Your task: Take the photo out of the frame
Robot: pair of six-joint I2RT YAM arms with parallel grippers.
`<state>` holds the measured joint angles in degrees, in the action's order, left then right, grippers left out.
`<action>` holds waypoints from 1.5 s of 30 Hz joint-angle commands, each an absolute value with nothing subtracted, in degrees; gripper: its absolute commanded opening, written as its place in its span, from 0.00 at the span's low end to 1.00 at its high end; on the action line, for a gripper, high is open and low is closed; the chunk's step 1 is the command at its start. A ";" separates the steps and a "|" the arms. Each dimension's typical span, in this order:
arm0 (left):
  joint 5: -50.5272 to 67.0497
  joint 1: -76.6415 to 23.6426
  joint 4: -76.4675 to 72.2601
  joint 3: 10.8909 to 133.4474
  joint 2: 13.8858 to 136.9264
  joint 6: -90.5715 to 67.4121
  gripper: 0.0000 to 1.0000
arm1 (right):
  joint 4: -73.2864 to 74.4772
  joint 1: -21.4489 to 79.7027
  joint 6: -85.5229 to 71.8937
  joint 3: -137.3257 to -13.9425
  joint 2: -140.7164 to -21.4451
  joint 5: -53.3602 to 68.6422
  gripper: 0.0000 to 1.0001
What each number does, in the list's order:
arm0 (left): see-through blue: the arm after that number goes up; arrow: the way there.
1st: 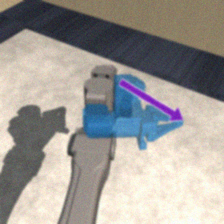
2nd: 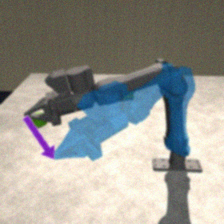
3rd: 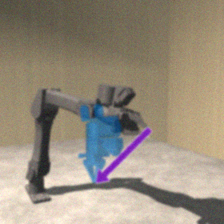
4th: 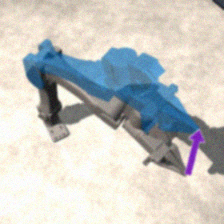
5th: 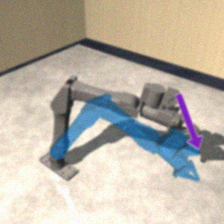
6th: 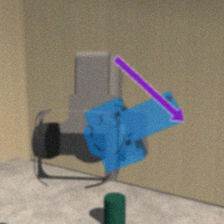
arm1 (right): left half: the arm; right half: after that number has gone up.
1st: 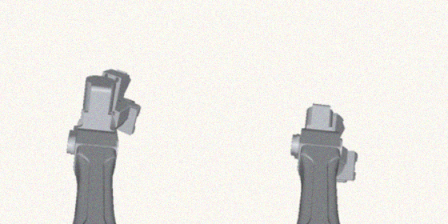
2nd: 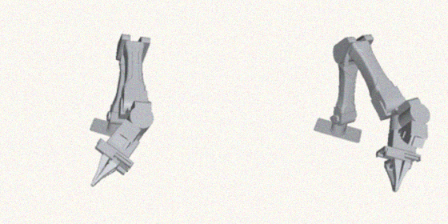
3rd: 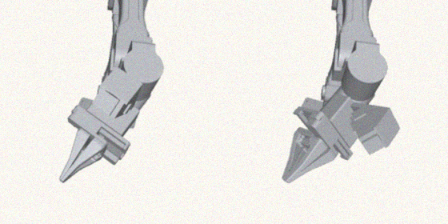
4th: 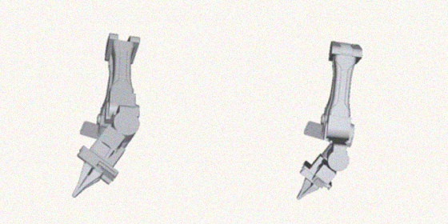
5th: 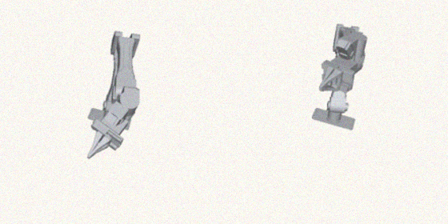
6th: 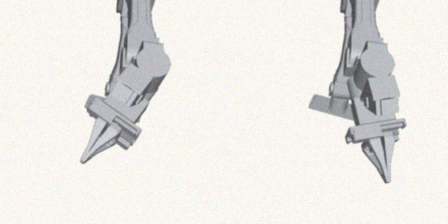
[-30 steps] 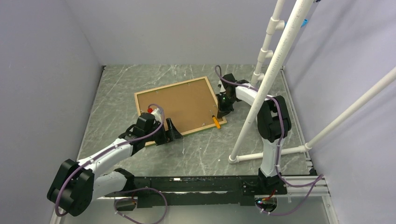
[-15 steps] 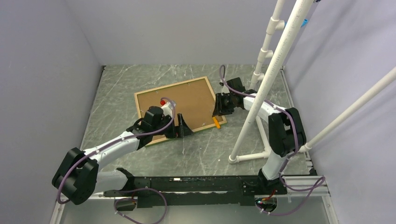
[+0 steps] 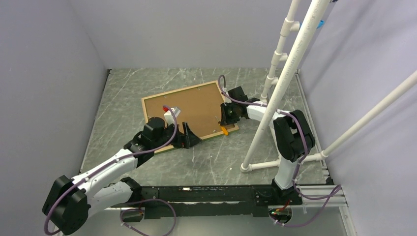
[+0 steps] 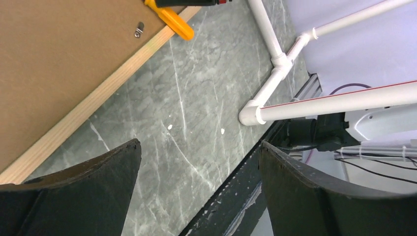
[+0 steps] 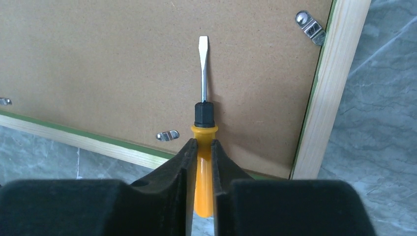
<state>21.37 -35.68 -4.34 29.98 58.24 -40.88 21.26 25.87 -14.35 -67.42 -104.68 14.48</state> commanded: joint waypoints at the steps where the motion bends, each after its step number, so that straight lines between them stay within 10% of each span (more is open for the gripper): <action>1: 17.06 -35.77 -0.24 32.39 56.03 -36.01 0.92 | 21.89 26.49 -12.49 -65.36 -105.32 10.48 0.24; 6: 13.62 -35.77 4.15 34.21 54.43 -34.77 0.91 | 20.36 27.09 -12.62 -63.04 -104.29 10.85 0.29; 14: 11.47 -35.68 6.48 35.37 51.85 -32.18 0.92 | 19.32 27.16 -12.59 -63.60 -101.88 12.45 0.00; 24: 5.03 -41.07 -26.69 24.78 43.06 2.43 0.99 | 11.35 23.68 -14.15 -65.66 -103.24 48.00 0.00; 32: 7.14 -44.50 -19.75 32.36 57.42 43.67 0.99 | 14.04 23.88 -12.54 -64.87 -99.71 53.81 0.00; 45: 5.39 -48.81 -21.54 40.09 80.48 56.93 0.91 | 12.51 25.16 -13.11 -60.35 -96.83 55.28 0.00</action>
<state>6.94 -47.33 -18.83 36.77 76.86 50.81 13.98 24.51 -14.15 -60.86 -99.94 52.93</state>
